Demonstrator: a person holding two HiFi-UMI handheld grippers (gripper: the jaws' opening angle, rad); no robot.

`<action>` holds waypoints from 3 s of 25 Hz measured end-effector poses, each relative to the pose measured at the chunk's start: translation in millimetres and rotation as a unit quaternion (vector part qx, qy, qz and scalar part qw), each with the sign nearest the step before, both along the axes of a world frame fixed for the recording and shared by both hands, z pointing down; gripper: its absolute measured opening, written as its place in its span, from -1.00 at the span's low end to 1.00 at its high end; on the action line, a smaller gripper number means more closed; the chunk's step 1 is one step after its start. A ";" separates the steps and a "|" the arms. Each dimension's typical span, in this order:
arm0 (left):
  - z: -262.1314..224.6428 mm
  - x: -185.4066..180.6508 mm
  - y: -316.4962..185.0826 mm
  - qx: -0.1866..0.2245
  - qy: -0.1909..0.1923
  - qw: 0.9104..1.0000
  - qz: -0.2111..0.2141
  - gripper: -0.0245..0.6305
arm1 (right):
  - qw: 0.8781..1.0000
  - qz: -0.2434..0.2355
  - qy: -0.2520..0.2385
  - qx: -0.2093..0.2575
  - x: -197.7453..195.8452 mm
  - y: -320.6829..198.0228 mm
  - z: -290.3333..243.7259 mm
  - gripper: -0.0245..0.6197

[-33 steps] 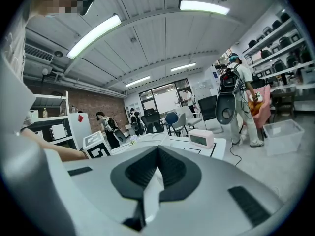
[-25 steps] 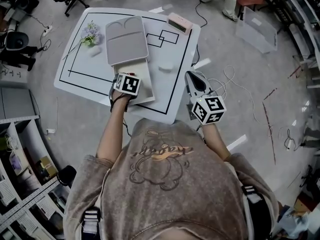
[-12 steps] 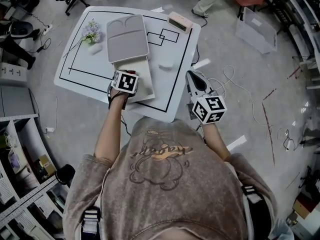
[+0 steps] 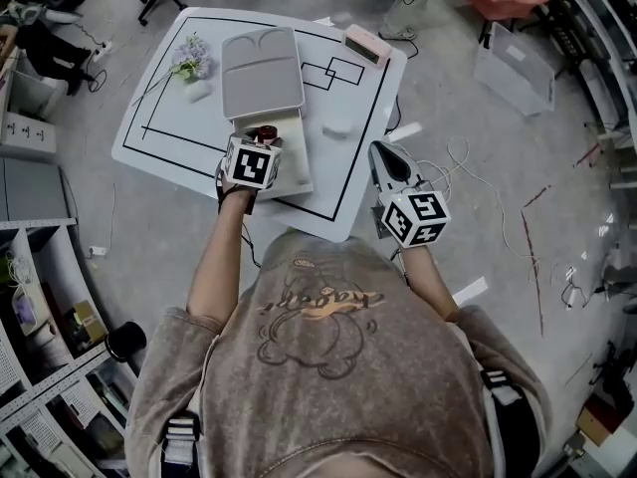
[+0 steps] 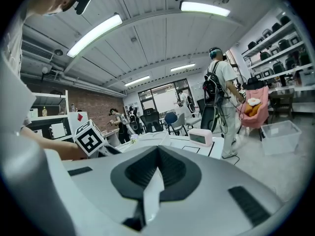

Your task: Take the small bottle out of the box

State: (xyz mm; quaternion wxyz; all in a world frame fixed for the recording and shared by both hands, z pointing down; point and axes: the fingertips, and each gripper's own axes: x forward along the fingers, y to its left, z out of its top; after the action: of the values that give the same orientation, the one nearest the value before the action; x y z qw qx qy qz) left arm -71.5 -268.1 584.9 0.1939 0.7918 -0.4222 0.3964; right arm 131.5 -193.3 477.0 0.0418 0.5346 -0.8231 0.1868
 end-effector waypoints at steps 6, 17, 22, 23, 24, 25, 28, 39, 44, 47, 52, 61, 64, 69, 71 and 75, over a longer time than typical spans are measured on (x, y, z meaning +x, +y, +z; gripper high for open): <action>-35.6 5.0 -2.1 0.049 0.038 0.998 -0.004 -0.26 | 1.000 -0.007 0.002 -0.001 -7.3 0.7 0.7 -0.94; -117.4 6.0 5.5 0.135 0.171 0.976 -0.023 -0.26 | 1.000 -0.024 0.008 0.001 -20.1 -1.4 -1.5 -0.94; -144.0 -9.5 16.2 0.166 0.223 0.959 -0.049 -0.26 | 0.999 -0.034 0.011 0.002 -26.4 -2.6 -3.1 -0.94; -148.1 -13.5 18.4 0.172 0.230 0.956 -0.054 -0.26 | 0.999 -0.037 0.011 0.002 -27.9 -2.7 -3.5 -0.94; -151.8 -17.4 20.5 0.177 0.238 0.953 -0.060 -0.26 | 0.999 -0.038 0.012 0.002 -29.3 -2.8 -3.7 -0.94; -154.8 -21.0 22.5 0.181 0.247 0.950 -0.065 -0.26 | 0.999 -0.040 0.012 0.002 -30.7 -3.1 -3.6 -0.94; -159.7 -31.3 28.9 0.186 0.282 0.937 -0.085 -0.26 | 0.999 -0.047 0.014 0.002 -34.7 -3.9 -3.0 -0.94; -135.8 -72.0 45.2 0.174 0.321 0.918 -0.154 -0.27 | 0.998 -0.061 0.014 0.006 -45.9 -4.7 -6.1 -0.94; -123.0 -87.1 49.4 0.165 0.327 0.913 -0.180 -0.27 | 0.998 -0.063 0.015 0.004 -46.7 -4.4 -5.1 -0.94; -115.4 -92.8 50.4 0.160 0.329 0.911 -0.190 -0.27 | 0.998 -0.064 0.014 0.003 -47.4 -4.5 -3.5 -0.94; -109.4 -97.2 53.3 0.155 0.330 0.909 -0.199 -0.27 | 0.998 -0.064 0.014 0.001 -48.8 -3.8 -1.8 -0.94; -110.8 -91.8 53.8 0.153 0.337 0.908 -0.197 -0.27 | 0.998 -0.067 0.016 -0.002 -48.4 -4.2 0.9 -0.94; -110.4 -90.5 54.3 0.153 0.338 0.907 -0.197 -0.27 | 0.997 -0.069 0.017 -0.001 -48.8 -4.4 1.2 -0.94; -110.9 -88.7 56.1 0.150 0.341 0.907 -0.196 -0.28 | 0.997 -0.071 0.017 -0.002 -50.9 -4.3 0.5 -0.94; -110.9 -89.0 56.2 0.149 0.343 0.907 -0.196 -0.28 | 0.997 -0.073 0.018 -0.002 -52.7 -4.4 0.5 -0.94; -110.8 -88.9 56.1 0.148 0.344 0.906 -0.197 -0.28 | 0.997 -0.076 0.018 -0.003 -53.4 -3.9 1.7 -0.94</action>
State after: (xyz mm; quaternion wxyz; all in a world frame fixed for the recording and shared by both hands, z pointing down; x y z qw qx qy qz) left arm -160.4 -212.1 474.1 0.2817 0.7995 -0.5303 -0.0137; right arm 78.1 -197.2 478.6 0.0722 0.4739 -0.8597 0.1763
